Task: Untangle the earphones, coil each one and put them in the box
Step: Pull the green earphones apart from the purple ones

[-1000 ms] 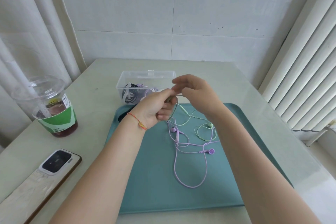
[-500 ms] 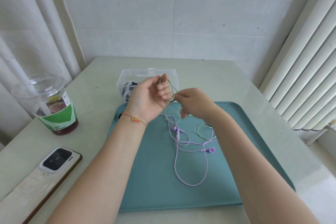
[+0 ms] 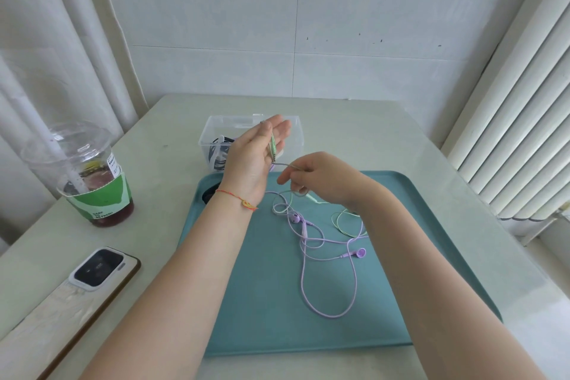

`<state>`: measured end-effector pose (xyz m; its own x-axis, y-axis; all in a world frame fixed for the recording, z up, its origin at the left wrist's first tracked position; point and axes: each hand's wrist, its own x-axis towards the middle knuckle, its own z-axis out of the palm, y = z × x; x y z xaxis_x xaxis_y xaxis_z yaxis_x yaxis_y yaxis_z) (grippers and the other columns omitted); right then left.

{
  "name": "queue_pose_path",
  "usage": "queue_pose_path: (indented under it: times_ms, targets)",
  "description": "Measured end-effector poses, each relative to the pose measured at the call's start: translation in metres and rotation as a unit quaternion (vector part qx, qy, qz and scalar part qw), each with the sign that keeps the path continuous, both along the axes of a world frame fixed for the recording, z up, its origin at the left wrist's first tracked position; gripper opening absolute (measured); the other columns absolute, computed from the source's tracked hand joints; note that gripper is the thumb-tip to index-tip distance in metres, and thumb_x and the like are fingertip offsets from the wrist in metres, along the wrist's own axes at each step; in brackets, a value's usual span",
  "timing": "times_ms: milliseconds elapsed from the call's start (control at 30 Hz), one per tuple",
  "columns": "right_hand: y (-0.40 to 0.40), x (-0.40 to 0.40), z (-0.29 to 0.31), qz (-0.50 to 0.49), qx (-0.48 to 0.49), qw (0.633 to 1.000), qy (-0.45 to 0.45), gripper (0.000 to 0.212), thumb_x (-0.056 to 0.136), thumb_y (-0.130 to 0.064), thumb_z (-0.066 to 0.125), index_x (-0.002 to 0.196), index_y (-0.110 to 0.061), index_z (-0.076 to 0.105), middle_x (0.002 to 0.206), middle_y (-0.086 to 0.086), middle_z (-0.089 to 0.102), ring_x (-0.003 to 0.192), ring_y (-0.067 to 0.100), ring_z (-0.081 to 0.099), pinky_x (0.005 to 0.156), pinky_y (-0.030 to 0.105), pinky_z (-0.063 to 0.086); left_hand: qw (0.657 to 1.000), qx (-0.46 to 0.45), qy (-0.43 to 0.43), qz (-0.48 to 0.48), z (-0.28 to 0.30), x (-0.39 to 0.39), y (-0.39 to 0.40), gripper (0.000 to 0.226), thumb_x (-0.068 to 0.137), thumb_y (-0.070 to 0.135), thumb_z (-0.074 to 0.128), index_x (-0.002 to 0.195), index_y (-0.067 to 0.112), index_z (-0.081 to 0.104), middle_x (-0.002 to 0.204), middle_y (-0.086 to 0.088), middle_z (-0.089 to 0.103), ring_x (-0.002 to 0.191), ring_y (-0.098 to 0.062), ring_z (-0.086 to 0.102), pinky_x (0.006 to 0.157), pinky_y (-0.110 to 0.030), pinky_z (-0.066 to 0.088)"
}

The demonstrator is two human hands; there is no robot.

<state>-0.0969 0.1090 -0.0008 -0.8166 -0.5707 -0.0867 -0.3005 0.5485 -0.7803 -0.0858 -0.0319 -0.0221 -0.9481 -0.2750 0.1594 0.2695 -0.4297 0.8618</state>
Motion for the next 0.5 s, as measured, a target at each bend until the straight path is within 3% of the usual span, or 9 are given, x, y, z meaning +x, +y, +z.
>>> queue_pose_path:
  times_ms: [67,133,167,233,367,500]
  targets:
    - [0.001,-0.003,0.001,-0.042,-0.044,0.998,0.010,0.023,0.096,-0.011,0.049,0.099,-0.011,0.072,0.075,0.000,0.065,0.071,0.015,0.059,0.053,0.008,0.041,0.998,-0.047,0.000,0.029,-0.002,-0.001,0.001,0.024,0.104,0.014,0.041,0.109,0.011,0.064,0.104,-0.005,0.071,0.109,-0.020,0.065,0.100,-0.029,0.048]
    - [0.002,-0.004,0.002,-0.062,-0.097,0.993,-0.025,0.020,0.095,-0.009,0.051,0.098,-0.005,0.071,0.065,0.003,0.060,0.059,0.018,0.058,0.059,0.020,0.052,0.993,-0.102,-0.002,0.058,-0.004,-0.002,0.000,0.022,0.103,0.015,0.045,0.104,0.015,0.066,0.103,-0.003,0.072,0.108,-0.017,0.066,0.098,-0.027,0.049]
    - [0.003,-0.004,0.002,-0.064,-0.102,0.992,-0.037,0.018,0.094,-0.009,0.053,0.097,-0.003,0.070,0.061,0.003,0.055,0.051,0.017,0.052,0.056,0.028,0.053,0.988,-0.142,-0.008,0.068,-0.004,-0.001,0.000,0.021,0.102,0.016,0.047,0.103,0.017,0.068,0.100,-0.002,0.073,0.105,-0.015,0.067,0.095,-0.025,0.049]
    - [0.004,-0.004,0.005,-0.064,-0.050,0.997,-0.009,0.015,0.091,-0.013,0.058,0.091,-0.006,0.070,0.057,0.000,0.047,0.042,0.015,0.039,0.048,0.027,0.044,0.971,-0.227,-0.051,0.059,-0.004,0.000,0.001,0.020,0.099,0.015,0.051,0.099,0.013,0.070,0.092,-0.002,0.073,0.092,-0.012,0.068,0.085,-0.020,0.050]
    - [0.015,-0.005,0.017,-0.054,0.055,0.994,0.075,0.011,0.086,-0.024,0.065,0.086,-0.014,0.070,0.060,-0.004,0.048,0.043,0.009,0.039,0.041,0.016,0.033,0.913,-0.375,-0.160,-0.006,-0.002,0.002,0.004,0.022,0.087,0.014,0.055,0.081,0.000,0.071,0.065,-0.007,0.065,0.059,-0.017,0.055,0.061,-0.025,0.044]
    - [0.034,-0.011,0.026,-0.068,0.025,0.993,0.092,0.008,0.087,-0.020,0.064,0.090,-0.018,0.071,0.066,-0.005,0.052,0.053,0.011,0.043,0.046,0.018,0.035,0.896,-0.383,-0.211,-0.072,0.003,0.006,0.000,0.031,0.093,0.012,0.044,0.068,0.006,0.061,0.043,0.004,0.042,0.039,-0.012,0.033,0.047,-0.024,0.029]
